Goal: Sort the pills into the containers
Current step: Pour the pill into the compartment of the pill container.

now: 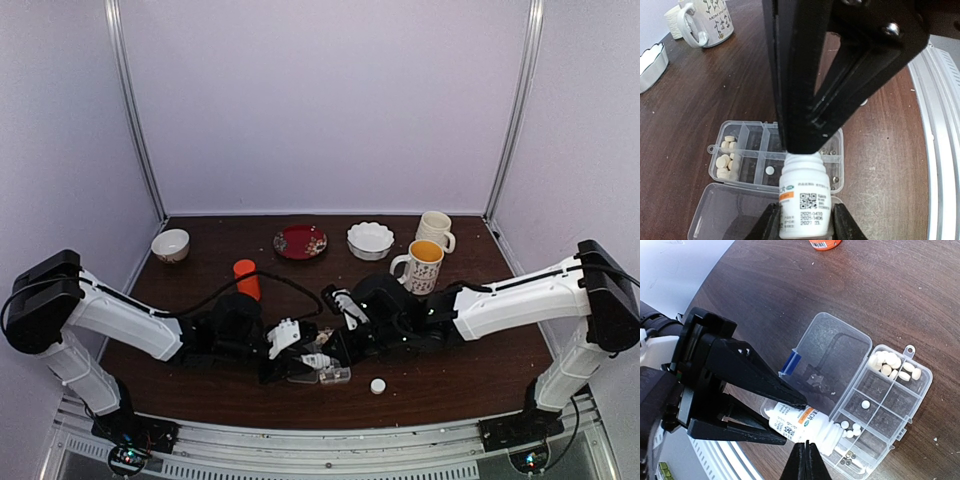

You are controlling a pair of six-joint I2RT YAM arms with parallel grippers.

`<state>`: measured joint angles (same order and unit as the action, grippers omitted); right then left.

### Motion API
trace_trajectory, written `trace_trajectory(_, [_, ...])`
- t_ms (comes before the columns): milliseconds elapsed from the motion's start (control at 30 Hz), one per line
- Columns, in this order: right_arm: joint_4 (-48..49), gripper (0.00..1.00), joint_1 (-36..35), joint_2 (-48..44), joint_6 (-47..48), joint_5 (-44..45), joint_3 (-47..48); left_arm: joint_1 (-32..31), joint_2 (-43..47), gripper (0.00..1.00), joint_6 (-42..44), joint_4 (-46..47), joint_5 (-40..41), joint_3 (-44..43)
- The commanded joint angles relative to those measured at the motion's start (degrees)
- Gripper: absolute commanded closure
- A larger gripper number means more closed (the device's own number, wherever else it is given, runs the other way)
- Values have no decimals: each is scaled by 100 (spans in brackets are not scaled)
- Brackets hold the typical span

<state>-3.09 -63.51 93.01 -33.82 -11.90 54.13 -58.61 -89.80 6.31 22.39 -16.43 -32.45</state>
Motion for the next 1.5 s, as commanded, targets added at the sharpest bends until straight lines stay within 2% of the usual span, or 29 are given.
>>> trace_trajectory(0, [94,100,29,-227,-12,166,-112,-52,-134,100,112,86,-124,-285])
trace_trajectory(433, [107,100,110,-592,60,231,-307,-71,-350,100,99,-79,-102,-573])
trace_trajectory(800, [-424,100,110,179,108,30,12,-71,-453,100,94,83,-162,-640])
trace_trajectory(1133, [-16,100,119,-535,145,244,-218,-70,-442,100,106,154,-196,-595])
trace_trajectory(1467, [-38,100,91,341,-23,-150,-81,-69,-447,100,94,165,-193,-605])
